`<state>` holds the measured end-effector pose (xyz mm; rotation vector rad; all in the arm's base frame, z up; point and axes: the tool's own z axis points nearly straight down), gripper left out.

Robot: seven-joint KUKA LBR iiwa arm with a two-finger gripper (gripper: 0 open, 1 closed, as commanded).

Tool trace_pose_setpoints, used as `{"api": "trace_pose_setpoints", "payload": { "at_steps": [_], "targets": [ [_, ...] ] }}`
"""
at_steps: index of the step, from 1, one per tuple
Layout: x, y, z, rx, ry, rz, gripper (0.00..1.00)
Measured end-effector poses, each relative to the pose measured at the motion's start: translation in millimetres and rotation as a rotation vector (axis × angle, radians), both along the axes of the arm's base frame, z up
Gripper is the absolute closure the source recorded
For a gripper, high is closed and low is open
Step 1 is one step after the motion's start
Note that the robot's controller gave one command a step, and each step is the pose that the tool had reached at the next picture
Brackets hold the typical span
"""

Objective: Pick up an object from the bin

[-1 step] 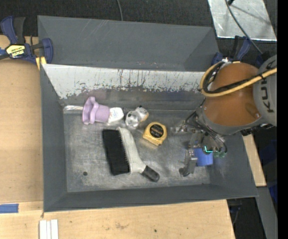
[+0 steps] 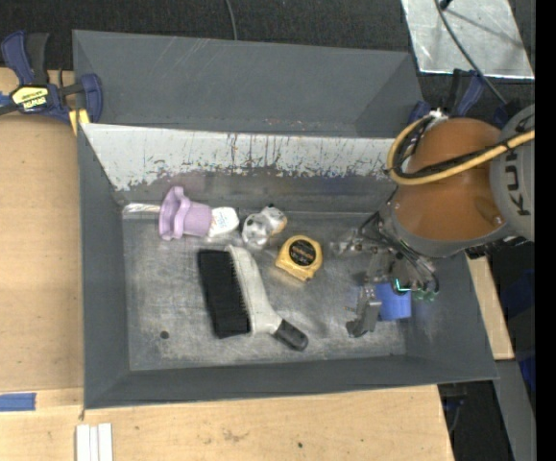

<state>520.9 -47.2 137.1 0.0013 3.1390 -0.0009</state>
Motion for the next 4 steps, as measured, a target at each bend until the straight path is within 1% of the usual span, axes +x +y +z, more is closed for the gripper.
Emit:
{"api": "trace_pose_setpoints", "payload": {
  "at_steps": [1,2,3,4],
  "targets": [
    [9.8,43.3,8.1,-0.001,0.000,-0.028,0.00],
    [41.8,84.4,16.6,0.002,-0.003,0.011,0.00],
    [59.1,57.7,12.9,0.002,-0.003,-0.052,0.00],
    [65.1,42.4,2.6,-0.001,-0.001,-0.003,0.00]
  ]
}}
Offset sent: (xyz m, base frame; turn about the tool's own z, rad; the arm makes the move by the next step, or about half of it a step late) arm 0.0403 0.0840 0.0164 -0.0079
